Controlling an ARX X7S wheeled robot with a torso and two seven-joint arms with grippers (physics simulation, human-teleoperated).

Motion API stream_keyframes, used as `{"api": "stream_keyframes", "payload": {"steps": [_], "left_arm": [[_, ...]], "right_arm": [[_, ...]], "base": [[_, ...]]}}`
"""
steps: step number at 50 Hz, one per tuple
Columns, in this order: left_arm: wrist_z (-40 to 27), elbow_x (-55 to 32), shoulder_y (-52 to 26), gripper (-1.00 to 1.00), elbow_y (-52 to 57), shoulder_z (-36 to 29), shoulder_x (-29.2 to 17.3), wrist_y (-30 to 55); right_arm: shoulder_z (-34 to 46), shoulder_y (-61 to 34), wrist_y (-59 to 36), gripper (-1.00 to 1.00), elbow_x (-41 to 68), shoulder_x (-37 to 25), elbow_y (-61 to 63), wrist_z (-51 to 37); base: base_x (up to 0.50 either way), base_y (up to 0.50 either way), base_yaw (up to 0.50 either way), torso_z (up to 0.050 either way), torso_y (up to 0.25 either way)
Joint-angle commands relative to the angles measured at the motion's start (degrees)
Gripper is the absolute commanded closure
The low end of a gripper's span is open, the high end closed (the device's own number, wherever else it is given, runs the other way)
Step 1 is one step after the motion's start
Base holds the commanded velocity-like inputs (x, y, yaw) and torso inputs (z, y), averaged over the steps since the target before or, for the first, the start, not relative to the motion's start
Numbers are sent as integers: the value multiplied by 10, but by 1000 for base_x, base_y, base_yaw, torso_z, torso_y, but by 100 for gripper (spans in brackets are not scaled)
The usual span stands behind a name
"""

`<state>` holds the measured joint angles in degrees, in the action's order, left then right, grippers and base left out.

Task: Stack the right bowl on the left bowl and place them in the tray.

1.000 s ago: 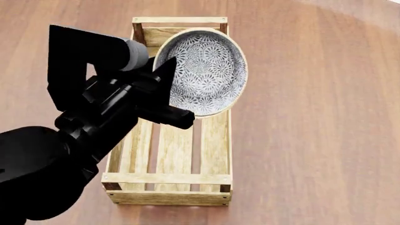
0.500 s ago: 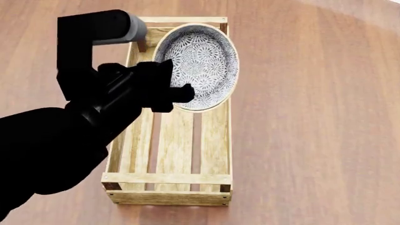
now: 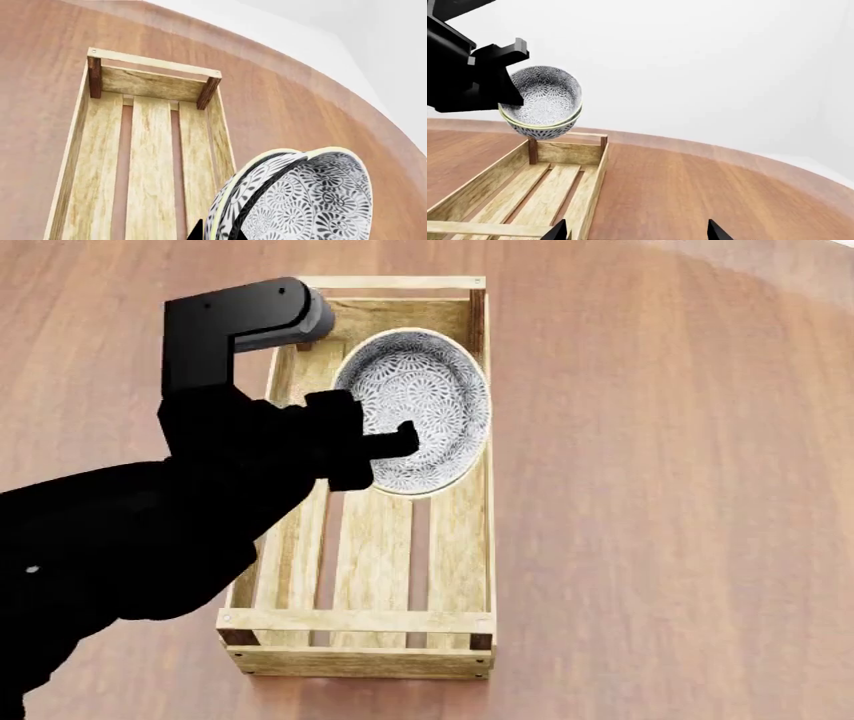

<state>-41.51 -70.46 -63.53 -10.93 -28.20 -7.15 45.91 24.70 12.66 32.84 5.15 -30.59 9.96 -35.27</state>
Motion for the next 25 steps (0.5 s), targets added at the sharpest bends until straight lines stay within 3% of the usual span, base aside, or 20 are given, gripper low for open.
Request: {"api": "stream_keyframes", "payload": {"steps": [1, 25], "left_arm": [[24, 27, -9, 100, -25, -9, 19, -5], [35, 48, -15, 100, -61, -39, 17, -23]], "right_arm": [[-9, 4, 6, -100, -9, 10, -2, 13], [-5, 4, 13, -100, -11, 12, -16, 14]], "base": [[0, 0, 0, 0, 10], [0, 0, 0, 0, 1]]}}
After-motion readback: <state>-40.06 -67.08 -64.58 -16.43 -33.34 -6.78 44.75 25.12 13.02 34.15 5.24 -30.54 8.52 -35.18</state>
